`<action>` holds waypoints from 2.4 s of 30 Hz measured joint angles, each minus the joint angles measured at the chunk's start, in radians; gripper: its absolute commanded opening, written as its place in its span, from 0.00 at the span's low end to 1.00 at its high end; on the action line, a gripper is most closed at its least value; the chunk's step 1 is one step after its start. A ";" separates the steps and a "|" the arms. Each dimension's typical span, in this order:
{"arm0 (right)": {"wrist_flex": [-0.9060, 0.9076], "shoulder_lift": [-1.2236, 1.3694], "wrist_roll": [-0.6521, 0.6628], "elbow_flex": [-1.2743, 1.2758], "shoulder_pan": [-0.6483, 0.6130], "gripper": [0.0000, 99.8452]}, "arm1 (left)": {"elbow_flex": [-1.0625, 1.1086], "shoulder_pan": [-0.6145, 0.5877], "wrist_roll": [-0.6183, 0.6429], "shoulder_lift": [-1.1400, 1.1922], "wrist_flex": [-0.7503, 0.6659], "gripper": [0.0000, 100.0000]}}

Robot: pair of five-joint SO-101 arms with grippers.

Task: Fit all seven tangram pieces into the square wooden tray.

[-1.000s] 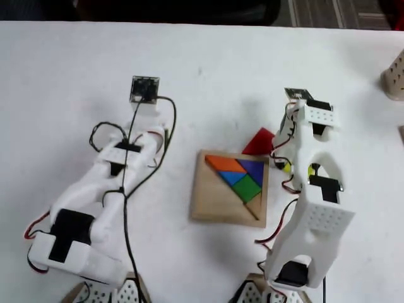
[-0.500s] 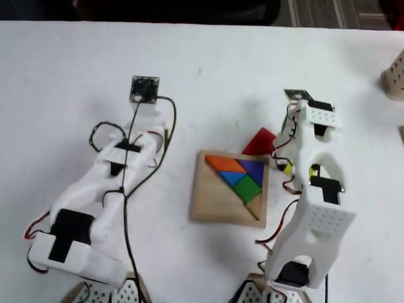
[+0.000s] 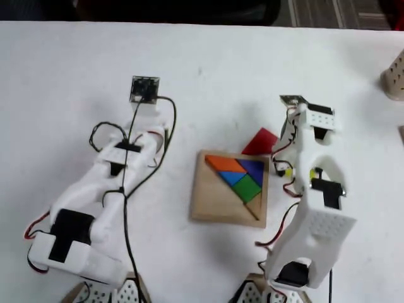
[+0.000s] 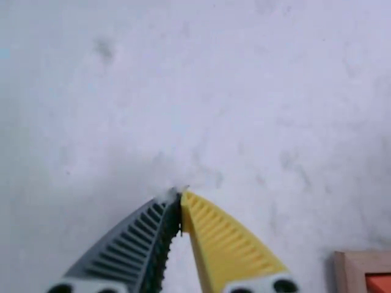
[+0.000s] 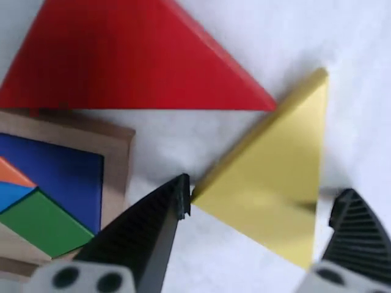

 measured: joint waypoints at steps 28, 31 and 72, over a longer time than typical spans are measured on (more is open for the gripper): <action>0.005 -0.006 0.006 -0.020 -0.003 0.33 | 0.000 0.000 0.000 0.000 0.000 0.03; 0.015 -0.008 -0.035 -0.020 -0.012 0.33 | 0.000 0.000 0.000 0.000 0.000 0.03; -0.133 -0.123 -0.158 0.060 -0.021 0.32 | 0.000 0.011 0.000 0.000 0.000 0.03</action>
